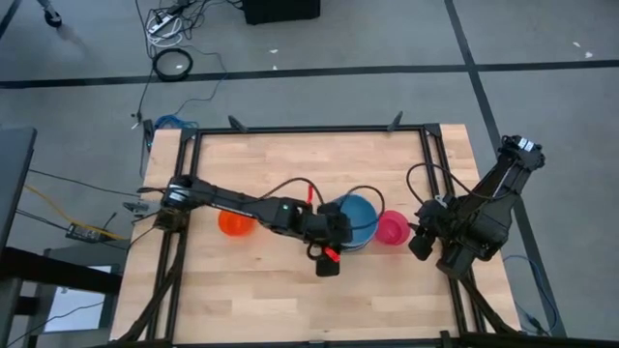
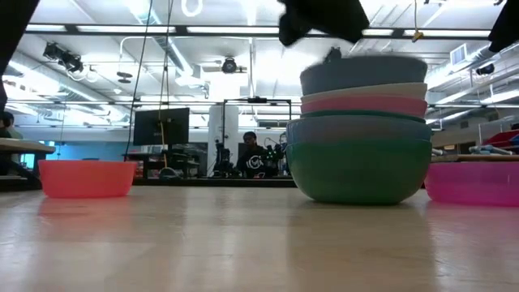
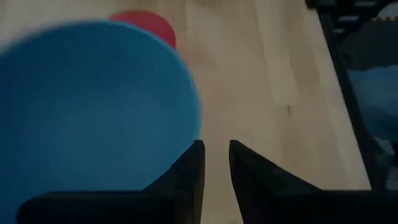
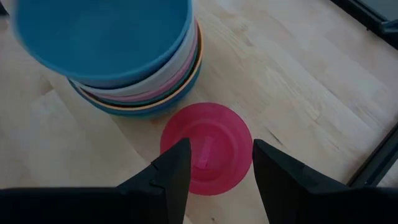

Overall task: Nest bowls inside each other
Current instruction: Stack the pink bowl on top of the blue bowl

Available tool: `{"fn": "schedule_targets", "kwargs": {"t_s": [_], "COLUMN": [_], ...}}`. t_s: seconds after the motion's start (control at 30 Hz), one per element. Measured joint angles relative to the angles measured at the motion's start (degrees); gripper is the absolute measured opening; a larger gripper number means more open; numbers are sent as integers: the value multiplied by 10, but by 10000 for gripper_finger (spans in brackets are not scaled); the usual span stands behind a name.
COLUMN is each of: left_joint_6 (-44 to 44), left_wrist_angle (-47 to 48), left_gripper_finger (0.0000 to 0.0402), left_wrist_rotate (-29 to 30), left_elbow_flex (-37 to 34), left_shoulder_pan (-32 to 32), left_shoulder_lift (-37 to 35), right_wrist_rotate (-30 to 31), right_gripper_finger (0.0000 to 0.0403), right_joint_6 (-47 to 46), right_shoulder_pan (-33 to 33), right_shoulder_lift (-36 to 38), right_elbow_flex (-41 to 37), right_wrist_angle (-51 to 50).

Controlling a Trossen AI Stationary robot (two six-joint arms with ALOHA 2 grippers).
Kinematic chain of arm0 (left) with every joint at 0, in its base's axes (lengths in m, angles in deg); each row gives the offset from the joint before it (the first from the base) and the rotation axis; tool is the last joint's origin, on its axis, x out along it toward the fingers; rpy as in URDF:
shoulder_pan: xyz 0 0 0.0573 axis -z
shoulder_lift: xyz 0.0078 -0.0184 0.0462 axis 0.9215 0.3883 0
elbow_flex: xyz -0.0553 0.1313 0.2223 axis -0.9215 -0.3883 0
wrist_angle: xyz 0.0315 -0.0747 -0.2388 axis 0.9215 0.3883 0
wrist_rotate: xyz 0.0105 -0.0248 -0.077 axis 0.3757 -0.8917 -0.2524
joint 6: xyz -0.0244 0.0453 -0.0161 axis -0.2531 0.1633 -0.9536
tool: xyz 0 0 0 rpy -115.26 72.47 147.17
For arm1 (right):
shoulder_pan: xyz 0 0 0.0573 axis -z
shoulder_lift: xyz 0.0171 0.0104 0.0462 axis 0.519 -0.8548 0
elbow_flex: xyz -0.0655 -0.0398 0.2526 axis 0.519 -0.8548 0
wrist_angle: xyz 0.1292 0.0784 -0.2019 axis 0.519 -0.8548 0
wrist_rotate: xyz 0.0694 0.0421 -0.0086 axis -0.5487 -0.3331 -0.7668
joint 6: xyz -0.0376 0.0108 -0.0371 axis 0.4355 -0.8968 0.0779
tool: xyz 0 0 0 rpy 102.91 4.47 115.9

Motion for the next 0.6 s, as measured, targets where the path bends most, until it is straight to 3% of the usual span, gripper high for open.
{"fn": "schedule_targets", "kwargs": {"t_s": [0.27,0.4,0.6], "left_joint_6": [2,-1,-24], "left_wrist_angle": [-16,32,204], "left_gripper_finger": [83,83,83], "left_wrist_rotate": [-4,4,104], "left_elbow_flex": [4,45,143], "left_shoulder_pan": [0,11,43], "left_shoulder_lift": [17,1,-18], "right_wrist_rotate": [0,-6,-128], "right_gripper_finger": [158,158,157], "right_joint_6": [0,-2,-28], "right_shoulder_pan": [0,0,-1], "right_shoulder_lift": [0,0,0], "right_elbow_flex": [0,0,-58], "right_wrist_angle": [0,-4,3]}}
